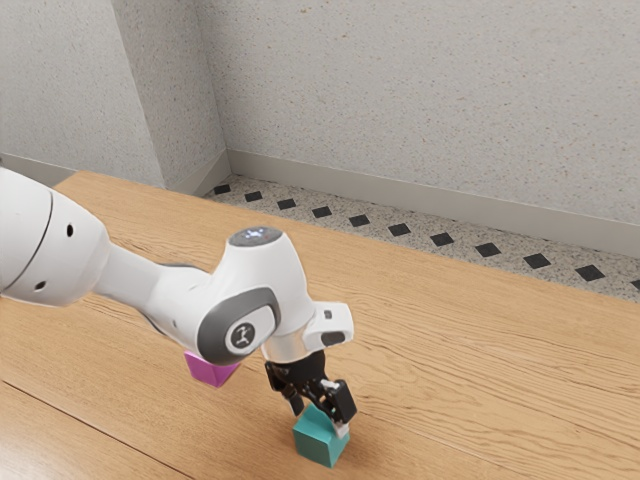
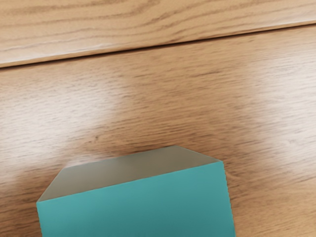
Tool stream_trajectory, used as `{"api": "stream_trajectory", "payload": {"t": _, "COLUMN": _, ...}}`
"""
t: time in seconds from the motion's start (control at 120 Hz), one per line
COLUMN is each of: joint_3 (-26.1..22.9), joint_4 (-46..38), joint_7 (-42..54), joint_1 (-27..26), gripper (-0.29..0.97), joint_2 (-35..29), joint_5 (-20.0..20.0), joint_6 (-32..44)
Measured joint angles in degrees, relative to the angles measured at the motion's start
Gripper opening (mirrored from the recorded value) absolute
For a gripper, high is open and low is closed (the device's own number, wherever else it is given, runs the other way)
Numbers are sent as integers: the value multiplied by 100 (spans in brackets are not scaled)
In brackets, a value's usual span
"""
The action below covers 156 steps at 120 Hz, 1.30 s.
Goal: Pick up the blue block with one arm, and put the blue block on the pink block with one arm
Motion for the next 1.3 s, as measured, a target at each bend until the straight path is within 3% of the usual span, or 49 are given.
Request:
{"api": "stream_trajectory", "payload": {"t": 0.867, "joint_3": 184, "joint_4": 107, "joint_7": 0, "joint_1": -8, "gripper": 65, "joint_2": 374, "joint_5": 40, "joint_6": 156}}
{"api": "stream_trajectory", "payload": {"t": 1.3, "joint_3": 157, "joint_4": 78, "joint_7": -58, "joint_1": -12, "gripper": 33, "joint_2": 60, "joint_5": 102, "joint_6": 148}}
